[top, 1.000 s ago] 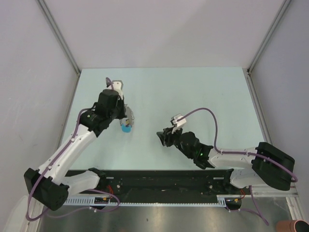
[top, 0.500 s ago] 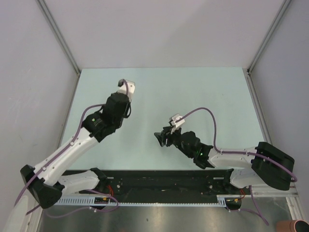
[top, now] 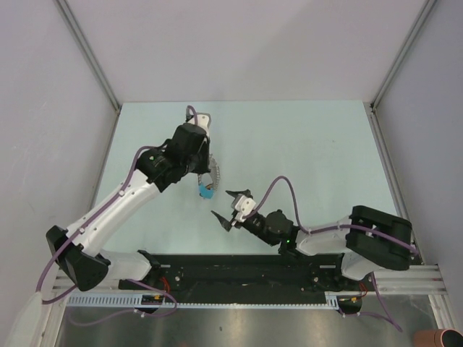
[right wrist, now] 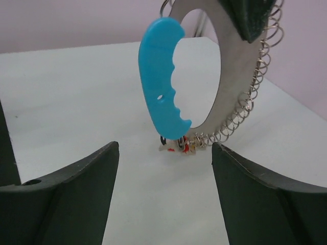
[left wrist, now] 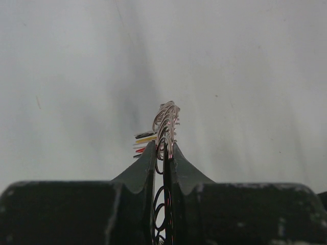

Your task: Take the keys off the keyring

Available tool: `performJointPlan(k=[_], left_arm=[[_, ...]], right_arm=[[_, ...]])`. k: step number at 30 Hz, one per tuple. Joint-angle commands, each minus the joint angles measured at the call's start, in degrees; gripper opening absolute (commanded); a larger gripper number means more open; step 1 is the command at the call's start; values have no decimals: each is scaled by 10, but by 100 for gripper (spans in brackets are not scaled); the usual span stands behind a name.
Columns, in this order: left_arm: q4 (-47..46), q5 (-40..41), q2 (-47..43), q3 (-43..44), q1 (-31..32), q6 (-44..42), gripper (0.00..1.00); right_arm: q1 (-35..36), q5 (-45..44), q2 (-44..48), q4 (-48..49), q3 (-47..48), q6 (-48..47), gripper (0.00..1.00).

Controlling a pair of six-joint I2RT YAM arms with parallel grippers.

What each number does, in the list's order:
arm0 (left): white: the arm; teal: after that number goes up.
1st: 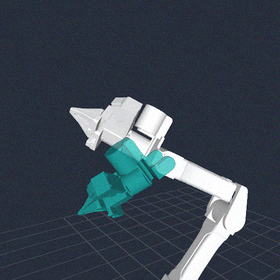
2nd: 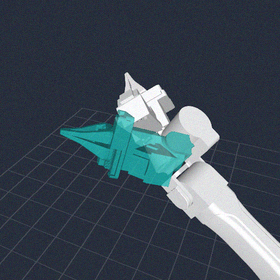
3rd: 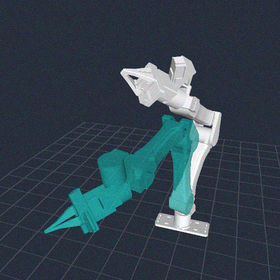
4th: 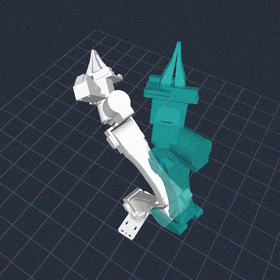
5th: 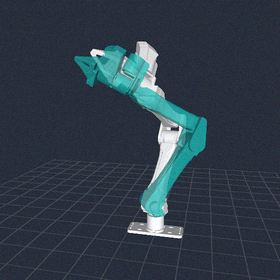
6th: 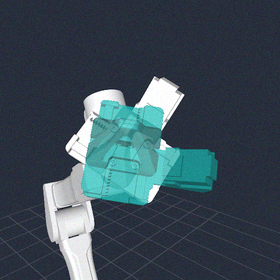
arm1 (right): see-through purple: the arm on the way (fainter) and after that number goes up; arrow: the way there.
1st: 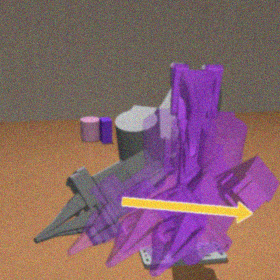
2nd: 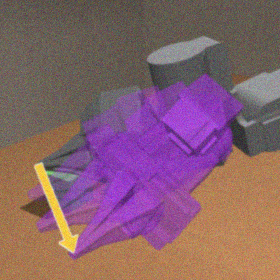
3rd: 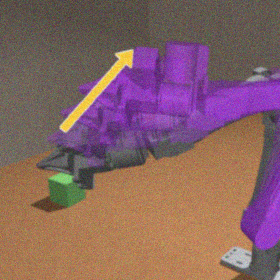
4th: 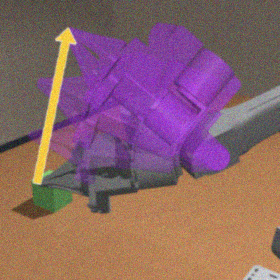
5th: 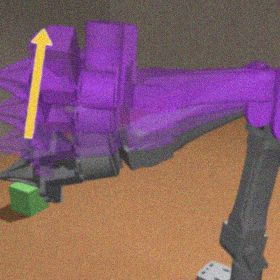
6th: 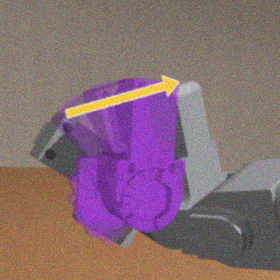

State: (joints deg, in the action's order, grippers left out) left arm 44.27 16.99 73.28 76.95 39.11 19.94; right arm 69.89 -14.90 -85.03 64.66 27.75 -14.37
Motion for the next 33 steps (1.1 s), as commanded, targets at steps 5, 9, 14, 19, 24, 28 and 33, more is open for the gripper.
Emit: performJointPlan(k=[5, 9, 14, 19, 24, 28, 33], left_arm=[[9, -77, -9, 34, -2, 98, 1], [-2, -101, -19, 16, -3, 120, 0], [-10, -99, -30, -10, -3, 143, 0], [-16, -107, -33, -29, -9, 163, 1], [-45, -127, -42, -48, -11, 157, 19], [-62, -97, -59, -37, -23, 59, 49], [-121, -50, -102, -41, -64, -66, 83]], right_arm=[[18, -27, -122, 240, 27, -146, 80], [26, -78, -159, 246, 63, -204, 79], [36, -146, -194, 266, 106, -282, 75], [42, -159, -184, 267, 107, -285, 48], [51, -193, -161, 266, 100, -290, 0], [57, -156, -72, 120, 66, -213, 0], [14, -54, 70, -129, 64, -60, 0]])
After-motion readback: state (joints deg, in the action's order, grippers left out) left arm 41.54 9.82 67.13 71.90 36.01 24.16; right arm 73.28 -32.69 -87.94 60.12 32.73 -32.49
